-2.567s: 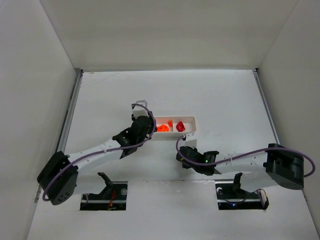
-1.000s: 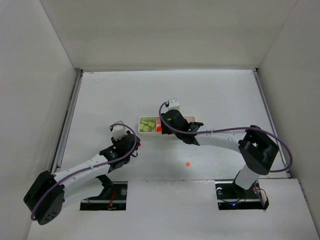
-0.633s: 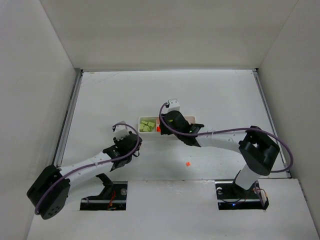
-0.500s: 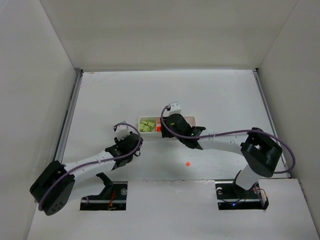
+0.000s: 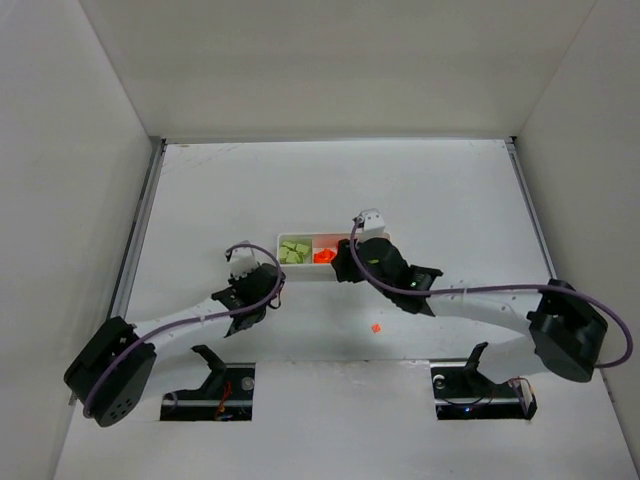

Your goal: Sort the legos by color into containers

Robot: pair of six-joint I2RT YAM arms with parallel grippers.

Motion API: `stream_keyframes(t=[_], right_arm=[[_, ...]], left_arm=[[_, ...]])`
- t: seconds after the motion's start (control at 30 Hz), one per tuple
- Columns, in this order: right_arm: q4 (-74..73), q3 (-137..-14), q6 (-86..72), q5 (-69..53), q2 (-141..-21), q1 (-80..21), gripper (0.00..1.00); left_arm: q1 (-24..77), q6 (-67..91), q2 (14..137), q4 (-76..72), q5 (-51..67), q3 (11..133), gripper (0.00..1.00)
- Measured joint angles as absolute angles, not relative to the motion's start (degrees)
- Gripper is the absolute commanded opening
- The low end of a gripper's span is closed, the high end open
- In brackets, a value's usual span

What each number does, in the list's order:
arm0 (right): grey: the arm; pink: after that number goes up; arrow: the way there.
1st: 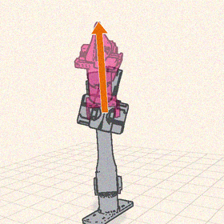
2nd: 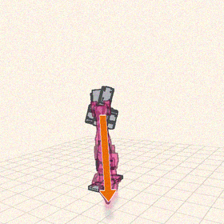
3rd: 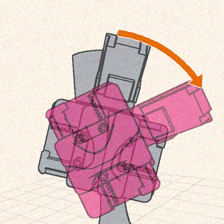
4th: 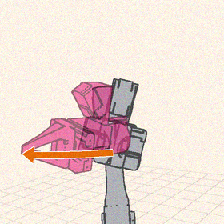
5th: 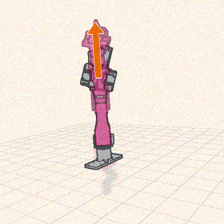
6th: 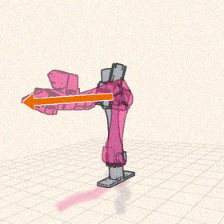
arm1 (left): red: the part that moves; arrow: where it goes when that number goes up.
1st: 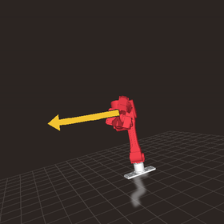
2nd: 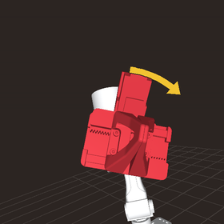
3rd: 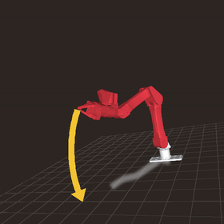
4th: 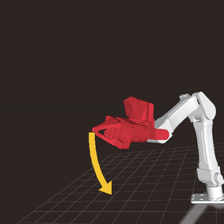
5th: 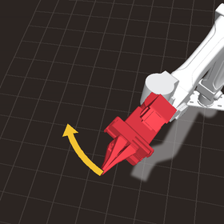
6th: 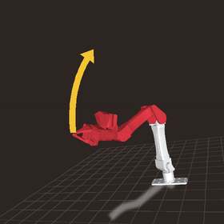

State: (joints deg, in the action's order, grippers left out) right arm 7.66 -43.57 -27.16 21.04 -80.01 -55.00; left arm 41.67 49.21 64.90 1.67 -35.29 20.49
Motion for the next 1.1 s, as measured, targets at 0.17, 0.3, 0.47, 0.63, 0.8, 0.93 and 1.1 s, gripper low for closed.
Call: stream_keyframes(t=[0.17, 0.3, 0.47, 0.63, 0.8, 0.93, 1.1], right_arm=[[10.11, -38.41, -27.7, 22.74, -71.55, -52.36, 0.6], [12.34, -33.23, -29.82, 25.36, -65.52, -47.55, 0.48], [12.29, -28.67, -34.35, 26.87, -60.51, -39.4, 0.16], [12.16, -26.59, -37.67, 26.52, -56.8, -35.14, 0.25], [12.23, -25.04, -39.7, 25.58, -54.72, -32.42, 0.29], [12.23, -24.58, -40.73, 24.51, -54.35, -31.55, 0.35], [12.32, -24.58, -41.23, 23.31, -54.35, -31.53, 0.38]], left_arm=[[41.69, 49.15, 56.27, 6.31, -35.66, 21.39, 0.09], [44.05, 48.49, 52.36, 7.99, -35.88, 27.24, 0.1], [50.68, 45.3, 62.26, 4.36, -35.42, 40.56, 0.1], [55.46, 40.8, 78.11, -2.48, -33.06, 52.12, 0.11], [55.79, 38.52, 89.84, -5.41, -28.88, 59.57, 0.11], [55.79, 37.76, 96.44, -6.22, -26.68, 63.88, 0.12], [55.9, 37.26, 103.04, -6.66, -25.08, 68.27, 0.15]])
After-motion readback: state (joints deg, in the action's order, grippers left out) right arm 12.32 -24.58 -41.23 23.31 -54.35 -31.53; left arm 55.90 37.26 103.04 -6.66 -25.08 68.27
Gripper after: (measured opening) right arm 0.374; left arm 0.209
